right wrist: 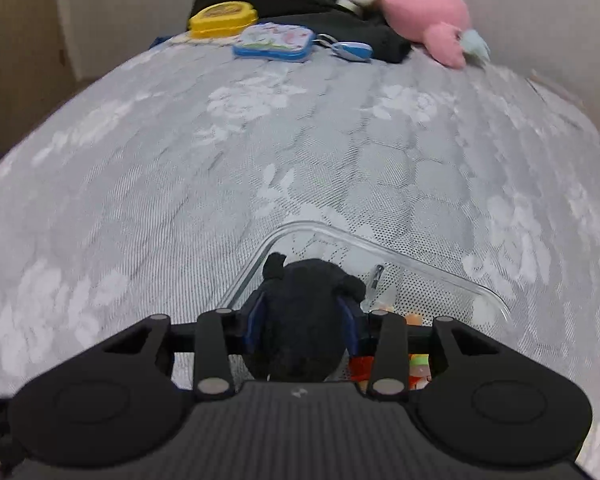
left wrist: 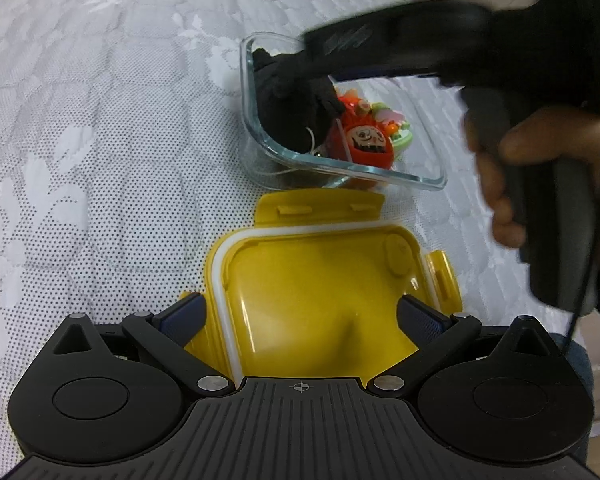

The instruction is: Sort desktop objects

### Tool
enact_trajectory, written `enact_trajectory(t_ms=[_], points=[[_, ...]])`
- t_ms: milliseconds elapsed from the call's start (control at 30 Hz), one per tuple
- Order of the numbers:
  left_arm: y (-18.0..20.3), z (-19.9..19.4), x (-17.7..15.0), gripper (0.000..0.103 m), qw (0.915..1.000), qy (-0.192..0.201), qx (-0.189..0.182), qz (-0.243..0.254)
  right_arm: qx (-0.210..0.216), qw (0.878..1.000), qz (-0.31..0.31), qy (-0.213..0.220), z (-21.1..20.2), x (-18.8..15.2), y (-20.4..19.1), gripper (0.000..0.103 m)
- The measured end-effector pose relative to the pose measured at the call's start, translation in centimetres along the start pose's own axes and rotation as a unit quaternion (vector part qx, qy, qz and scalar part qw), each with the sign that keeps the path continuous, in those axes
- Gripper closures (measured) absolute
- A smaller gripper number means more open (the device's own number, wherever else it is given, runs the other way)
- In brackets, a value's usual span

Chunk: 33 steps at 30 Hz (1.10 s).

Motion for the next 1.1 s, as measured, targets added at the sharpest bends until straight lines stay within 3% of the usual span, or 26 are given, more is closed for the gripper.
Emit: enact_trajectory(t_ms=[133, 267, 400, 467, 600, 667, 800, 933, 1100], points=[[0.2, 0.2, 0.1, 0.0, 1.0, -0.004, 0.007, 0.004, -0.007, 0.998, 0.07, 0.006, -2.4, 0.8, 4.1, 0.062], [0.4, 0.5, 0.1, 0.0, 0.9998, -0.008, 0.015, 0.015, -0.01, 0.991, 0.112, -0.077, -1.7, -1.0, 7.0, 0.062], [0.3, 0.4, 0.1, 0.0, 0.9998, -0.007, 0.013, 0.012, -0.013, 0.987, 0.119, -0.103, -0.1, -3.3, 7.4, 0.062], [0.3, 0.4, 0.1, 0.0, 0.9998, -0.007, 0.013, 0.013, -0.005, 0.989, 0.119, -0.089, 0.7, -3.8, 7.0, 0.061], [0.3, 0.5, 0.0, 0.0, 0.9998, -0.008, 0.012, 0.016, -0.032, 0.995, 0.081, -0.057, 1.2, -3.6, 5.3, 0.059], [0.1, 0.4, 0.0, 0.0, 0.9998, -0.006, 0.008, 0.015, -0.031, 0.994, 0.078, -0.063, 1.0, -3.6, 5.1, 0.06], [-0.2, 0.6, 0.1, 0.0, 1.0, -0.002, -0.001, 0.007, -0.004, 0.991, 0.121, -0.058, -1.4, -4.2, 6.4, 0.062], [-0.2, 0.5, 0.0, 0.0, 1.0, 0.005, -0.004, 0.003, 0.021, 0.983, 0.179, -0.024, -5.7, -5.6, 9.4, 0.057], [0.4, 0.4, -0.4, 0.0, 0.9997, 0.021, 0.014, 0.002, 0.017, 0.969, 0.245, 0.014, -9.9, -9.4, 13.0, 0.053]])
Point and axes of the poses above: each gripper's, at about its wrist camera, not at the fingertips, and z roughly the way its jaws point, y to its right, x to its top, the point moved 3 cm from there along z, roughly the way its jaws point, and after that the axes turned 8 degrees about -x, right-handed, at the moved point
